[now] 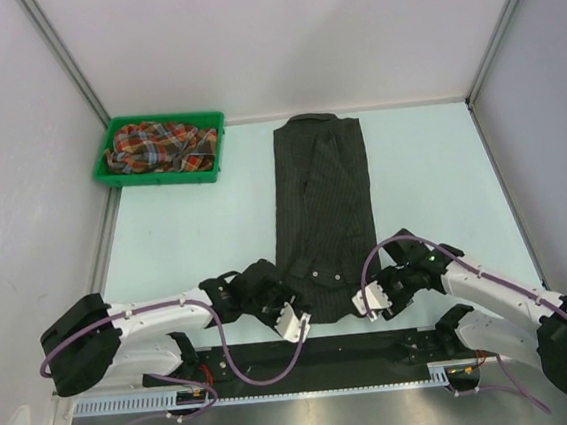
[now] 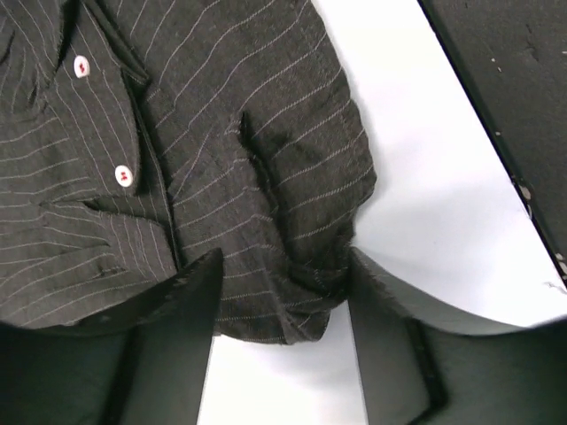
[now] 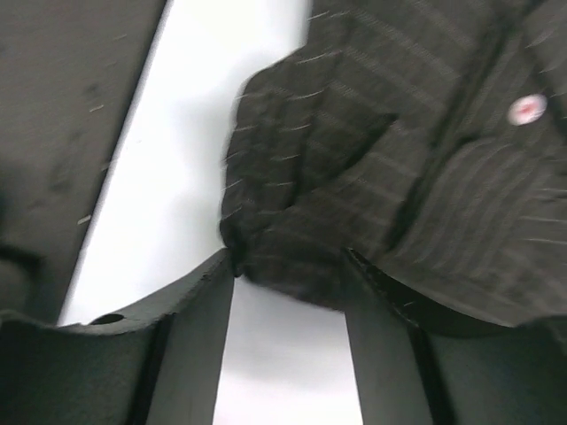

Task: Fold and stack the long sleeve shirts
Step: Fold the shirt

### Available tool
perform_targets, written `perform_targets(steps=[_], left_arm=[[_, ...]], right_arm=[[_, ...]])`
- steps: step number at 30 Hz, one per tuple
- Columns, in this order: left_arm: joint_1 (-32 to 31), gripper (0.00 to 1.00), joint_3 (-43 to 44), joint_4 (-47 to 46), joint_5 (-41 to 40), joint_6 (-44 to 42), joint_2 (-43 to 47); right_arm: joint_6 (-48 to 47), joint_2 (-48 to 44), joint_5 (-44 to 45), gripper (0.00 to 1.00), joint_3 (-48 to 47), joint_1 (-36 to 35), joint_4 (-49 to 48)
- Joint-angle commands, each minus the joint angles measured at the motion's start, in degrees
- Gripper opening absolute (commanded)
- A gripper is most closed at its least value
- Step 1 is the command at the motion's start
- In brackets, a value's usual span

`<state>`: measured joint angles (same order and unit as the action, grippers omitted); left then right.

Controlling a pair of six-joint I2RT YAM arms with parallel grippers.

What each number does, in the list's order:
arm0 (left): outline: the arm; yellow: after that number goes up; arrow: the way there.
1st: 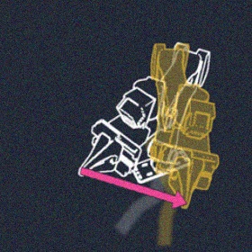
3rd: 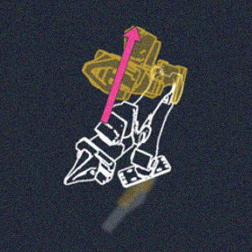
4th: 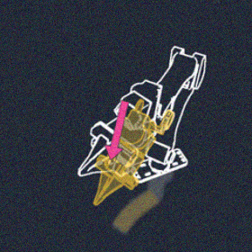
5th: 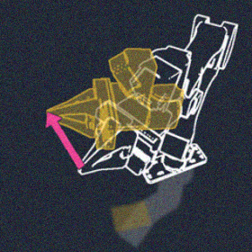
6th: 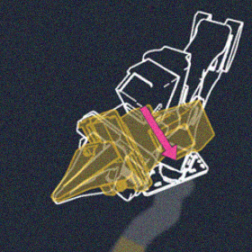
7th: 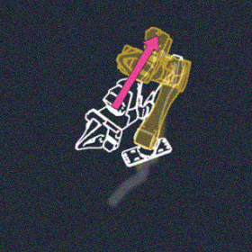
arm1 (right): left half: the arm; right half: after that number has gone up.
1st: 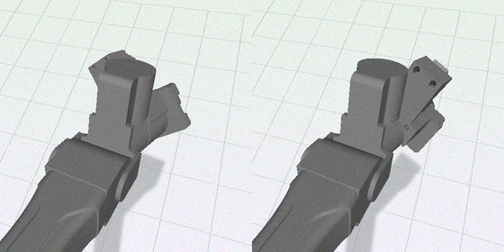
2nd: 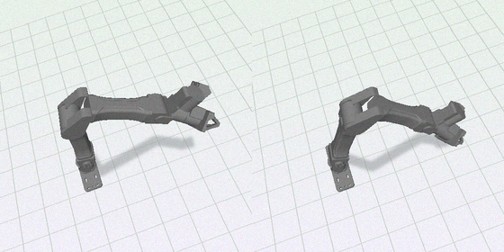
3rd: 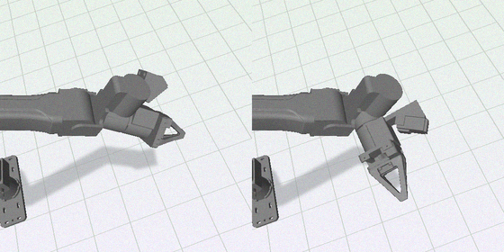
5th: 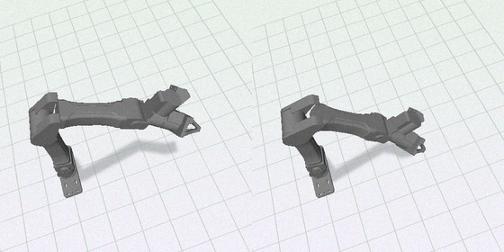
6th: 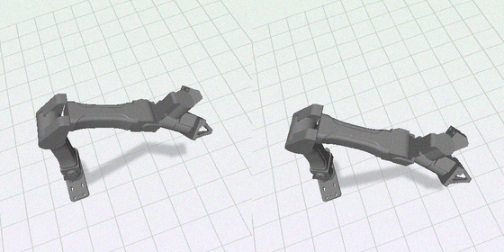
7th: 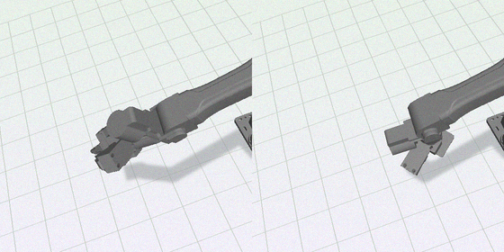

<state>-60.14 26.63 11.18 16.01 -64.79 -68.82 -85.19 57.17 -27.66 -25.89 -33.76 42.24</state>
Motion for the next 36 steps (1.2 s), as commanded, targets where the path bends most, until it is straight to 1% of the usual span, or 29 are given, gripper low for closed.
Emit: perform_targets(steps=[1, 3, 4, 5, 6, 8, 9, 10, 12, 13, 14, 16, 19, 22, 25, 26, 27, 29, 30, 31, 32, 33, 34, 35, 36], left_arm=[[-0.86, 0.58, -1.85, -1.77, -0.45, -0.86, -1.14], [-0.94, 0.46, -2.11, -2.04, -0.45, -1.03, -1.14], [-0.94, 0.39, -2.2, -1.78, -0.37, -1.04, -1.06], [-0.94, 0.27, -1.94, -1.6, -0.37, -0.86, -0.88], [-1.03, 0.2, -1.67, -1.16, 0.16, -0.77, -0.53], [-1.73, 0.05, -0.18, 1.64, 0.77, -0.16, 0.08], [-2.08, 0.03, 0.61, 3.04, 1.56, 0.54, 0.43], [-2.7, 0.01, 1.31, 5.67, 2.26, 1.16, 0.96], [-6.47, 0.0, 2.28, 8.14, 1.75, 1.52, 3.24], [-8.31, 0.0, 1.59, 9.29, 0.18, 1.95, 4.38], [-11.11, 0.0, 1.49, 9.91, 0.07, 2.3, 7.18], [-12.54, 0.0, 1.75, 11.83, 0.68, 5.11, 10.18], [-12.72, 0.0, 3.5, 14.65, 1.66, 8.54, 10.72], [-10.01, 0.0, 4.65, 15.45, 3.67, 9.86, 10.98], [-5.79, 0.0, 7.02, 16.68, 6.57, 10.74, 10.02], [-3.43, 0.0, 7.64, 16.94, 7.36, 10.74, 9.67], [-2.45, 0.0, 8.25, 17.12, 8.41, 10.66, 9.41], [0.44, 0.0, 10.1, 17.12, 9.73, 11.09, 8.44], [1.59, 0.0, 10.98, 17.21, 11.66, 11.44, 7.91], [4.13, 0.0, 13.16, 17.3, 12.55, 11.71, 6.34], [5.46, 0.0, 14.31, 17.47, 13.25, 11.97, 5.37], [6.95, 0.0, 16.85, 17.39, 14.21, 11.89, 2.92], [10.01, 0.0, 18.18, 17.21, 14.57, 11.8, 1.42], [11.69, 0.0, 19.76, 17.21, 14.92, 11.8, -0.25], [13.36, 0.0, 23.08, 17.12, 16.15, 11.97, -3.75]], right_arm=[[2.83, 1.45, 5.86, 0.52, 3.3, -3.33, -10.06], [4.06, 1.81, 6.13, 0.47, 3.39, -3.94, -10.42], [4.67, 1.81, 6.47, 0.39, 3.48, -4.12, -10.68], [5.11, 1.81, 6.65, 0.34, 3.48, -4.3, -10.42], [5.82, 1.46, 6.65, 0.2, 3.39, -4.73, -9.99], [7.31, -0.64, 6.66, 0.07, 2.78, -5.44, -8.06], [8.1, -1.7, 6.48, 0.01, 2.51, -5.79, -7.18], [10.02, -3.19, 7.09, 0.0, 2.25, -7.27, -5.34], [14.15, -6.0, 9.89, 0.0, 0.5, -10.61, -3.49], [16.52, -6.54, 10.34, 0.0, -0.9, -12.02, 1.13], [17.41, -6.98, 9.74, 0.0, -2.31, -12.03, 3.79], [18.73, -9.96, 8.07, 0.0, -4.95, -12.47, 9.32], [19.97, -13.48, 8.15, 0.0, -5.75, -13.35, 11.28], [22.43, -12.43, 8.15, 0.0, -6.8, -13.35, 11.11], [23.14, -11.03, 5.52, 0.0, -8.82, -9.67, 9.88], [22.53, -10.15, 4.99, 0.0, -9.35, -7.4, 9.45], [21.91, -9.36, 3.77, 0.0, -10.05, -5.81, 9.01], [20.77, -6.2, 2.01, 0.0, -12.85, -2.65, 8.22], [19.89, -4.8, 0.08, 0.0, -14.09, 0.94, 7.43], [19.45, -1.39, -0.81, 0.0, -15.41, 2.37, 7.25], [18.84, 0.3, -1.69, 0.0, -18.73, 4.12, 6.98], [18.05, 2.31, -2.91, 0.0, -20.24, 6.49, 5.76], [17.43, 4.08, -3.62, 0.0, -21.99, 7.99, 4.97], [17.16, 8.18, -4.5, 0.0, -24.97, 9.05, 3.48], [16.38, 10.49, -5.29, 0.0, -27.09, 11.5, 2.94]])
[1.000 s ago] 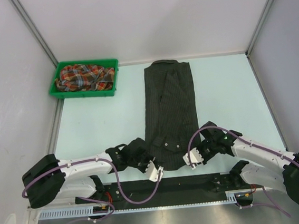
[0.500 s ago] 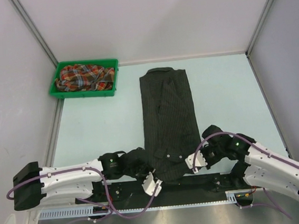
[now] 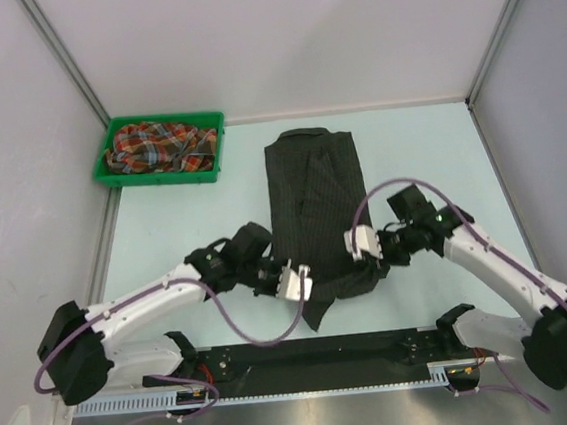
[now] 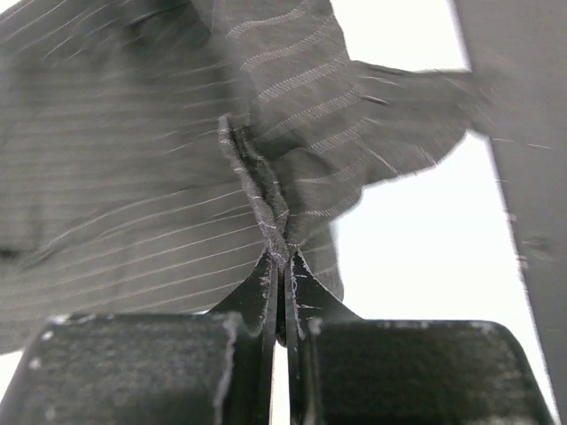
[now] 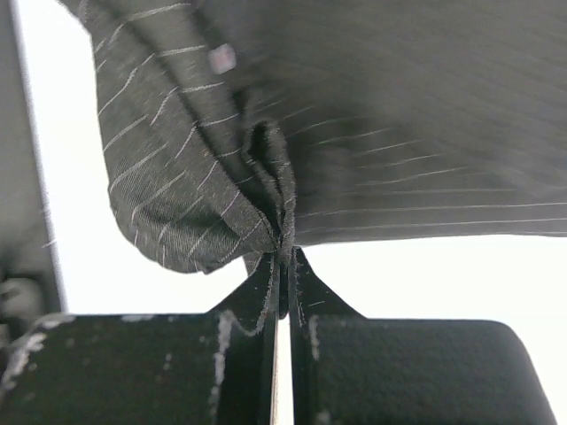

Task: Fold and stack the long sleeve shirts
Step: Fold the shirt

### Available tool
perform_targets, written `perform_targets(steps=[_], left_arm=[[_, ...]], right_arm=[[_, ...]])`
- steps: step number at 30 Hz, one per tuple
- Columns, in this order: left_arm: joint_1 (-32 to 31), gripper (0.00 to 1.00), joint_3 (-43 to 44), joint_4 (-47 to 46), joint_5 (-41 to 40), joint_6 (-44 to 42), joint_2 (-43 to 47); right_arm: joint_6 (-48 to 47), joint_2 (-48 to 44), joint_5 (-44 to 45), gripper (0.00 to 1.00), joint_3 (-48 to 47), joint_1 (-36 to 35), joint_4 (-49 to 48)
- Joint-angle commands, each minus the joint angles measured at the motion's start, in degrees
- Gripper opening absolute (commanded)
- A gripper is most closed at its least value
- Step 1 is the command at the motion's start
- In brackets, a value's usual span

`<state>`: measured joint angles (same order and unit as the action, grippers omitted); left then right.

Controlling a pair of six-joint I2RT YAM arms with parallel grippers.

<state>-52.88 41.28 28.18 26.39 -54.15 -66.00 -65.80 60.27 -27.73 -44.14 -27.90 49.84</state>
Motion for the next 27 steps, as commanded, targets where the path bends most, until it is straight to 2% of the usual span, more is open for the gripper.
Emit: perform_targets(steps=[1, 6, 12, 16, 27], left_arm=[[9.52, 0.0, 10.38, 0.2, 6.21, 1.5, -8.51], [17.98, 0.0, 22.07, 0.47, 7.53, 1.33, -22.2], [25.1, 0.0, 36.14, 1.7, 7.62, 2.03, -37.07], [26.87, 0.0, 42.29, 1.44, 7.8, 3.17, -42.28], [26.87, 0.0, 43.89, -0.5, 6.3, 5.72, -47.03]], right_arm=[[-3.28, 9.67, -5.76, 0.0, -10.77, 6.97, -5.19], [-5.3, 27.31, -7.52, 0.0, -25.61, 12.16, -7.56], [-6.45, 42.18, -6.64, 0.0, -35.92, 15.07, -10.29], [-5.92, 46.77, -5.67, 0.0, -38.12, 15.24, -13.71], [-2.41, 50.47, -4.09, 0.0, -38.21, 15.42, -18.03]])
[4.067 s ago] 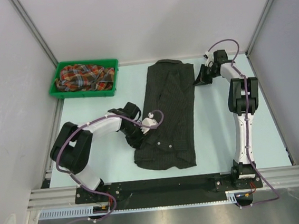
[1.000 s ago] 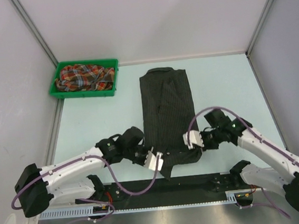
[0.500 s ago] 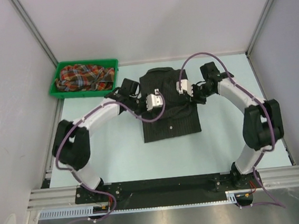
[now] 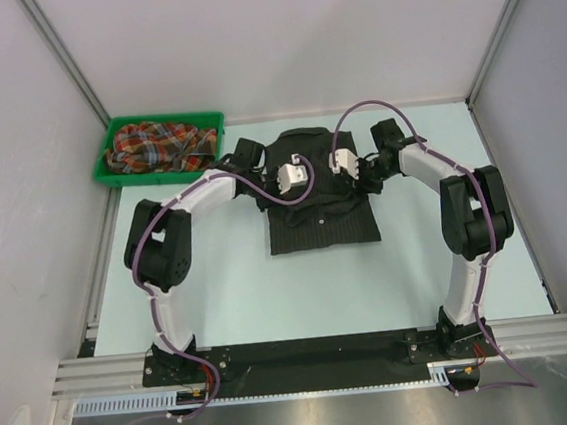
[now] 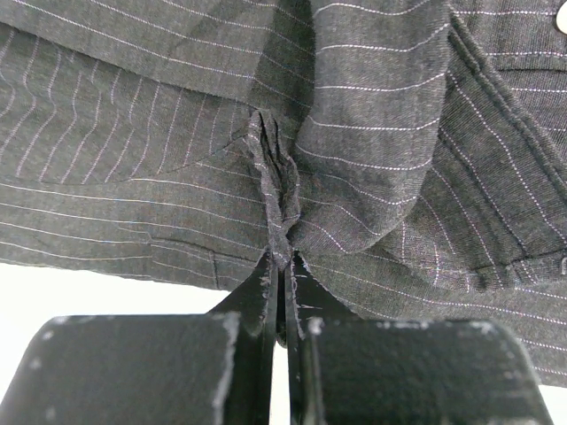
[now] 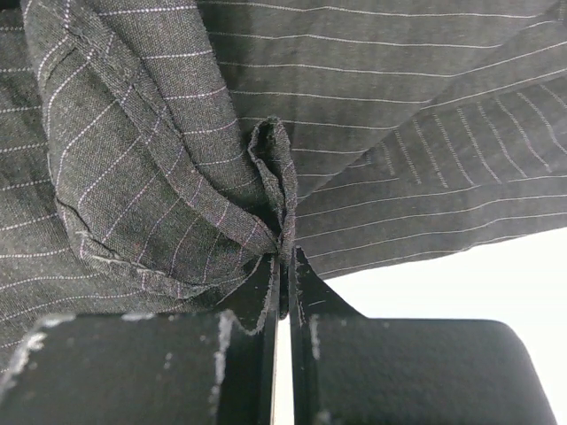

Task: Fold and stack the long sleeve shirts
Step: Fold the shirt

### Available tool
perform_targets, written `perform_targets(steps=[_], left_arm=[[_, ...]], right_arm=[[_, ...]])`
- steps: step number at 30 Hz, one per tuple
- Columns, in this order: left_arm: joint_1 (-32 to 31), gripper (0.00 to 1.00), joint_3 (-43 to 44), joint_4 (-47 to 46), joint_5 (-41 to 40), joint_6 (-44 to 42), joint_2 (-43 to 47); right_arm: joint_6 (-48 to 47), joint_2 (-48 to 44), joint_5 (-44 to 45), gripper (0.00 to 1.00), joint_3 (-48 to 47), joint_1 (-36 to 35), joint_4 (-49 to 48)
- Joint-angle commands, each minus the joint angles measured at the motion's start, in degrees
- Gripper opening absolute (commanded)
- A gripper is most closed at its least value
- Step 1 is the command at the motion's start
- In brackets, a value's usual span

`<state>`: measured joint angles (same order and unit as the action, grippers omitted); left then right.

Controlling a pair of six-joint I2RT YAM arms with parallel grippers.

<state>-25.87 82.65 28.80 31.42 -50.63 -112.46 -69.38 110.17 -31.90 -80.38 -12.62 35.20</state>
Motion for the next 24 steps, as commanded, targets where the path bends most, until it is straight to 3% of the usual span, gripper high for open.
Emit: perform_targets(steps=[1, 2, 4, 5, 6, 8, 9, 12, 14, 17, 22, 24], left_arm=[[-0.15, 0.0, 2.6, -1.2, 1.28, 2.46, -0.91], [-0.15, 0.01, 3.04, -1.11, 1.1, 2.64, -1.09], [-0.06, 0.05, 3.91, -0.94, -0.3, 4.22, -1.96], [0.46, 0.14, 5.57, -0.76, -0.65, 5.18, -2.14], [0.9, 0.2, 6.55, 0.28, -0.57, 7.63, -2.41], [2.91, 0.34, 9.7, 1.17, -0.39, 10.19, -2.41], [3.97, 0.37, 10.42, 0.91, 0.13, 14.29, -2.06], [9.59, 0.48, 11.39, -1.27, 5.11, 25.9, 0.75], [12.84, 0.59, 9.03, -1.64, 7.25, 31.61, 4.17], [14.0, 0.64, 2.18, -3.04, 8.39, 33.05, 11.02], [13.65, 0.67, -8.79, -2.52, 11.55, 34.81, 20.26], [12.43, 0.67, -11.62, -3.13, 12.09, 35.42, 22.45]], right_arm=[[1.36, 0.66, 0.61, 0.0, -1.89, 0.05, -3.47], [1.79, 0.66, 0.87, 0.0, -1.89, -0.12, -3.65], [3.63, 0.84, 1.75, 0.14, -2.06, -0.12, -3.65], [4.6, 0.84, 2.01, 0.21, -2.93, -0.03, -3.56], [6.35, 0.84, 2.28, 0.41, -3.55, 0.66, -3.04], [8.99, 0.23, 2.46, 0.56, -5.83, 2.15, -1.63], [14.66, -0.04, 1.93, 0.7, -7.06, 4.34, -1.63], [25.67, 0.13, -3.05, 0.84, -16.54, 10.13, 4.48], [35.25, -1.87, -5.7, 0.86, -18.06, 12.17, 6.63], [41.6, -5.92, -11.68, 0.8, -13.51, 14.56, 9.7], [50.65, -14.01, -19.07, 0.52, 1.85, 12.8, 8.58], [53.99, -15.33, -20.3, 0.42, 6.09, 8.77, 5.52]])
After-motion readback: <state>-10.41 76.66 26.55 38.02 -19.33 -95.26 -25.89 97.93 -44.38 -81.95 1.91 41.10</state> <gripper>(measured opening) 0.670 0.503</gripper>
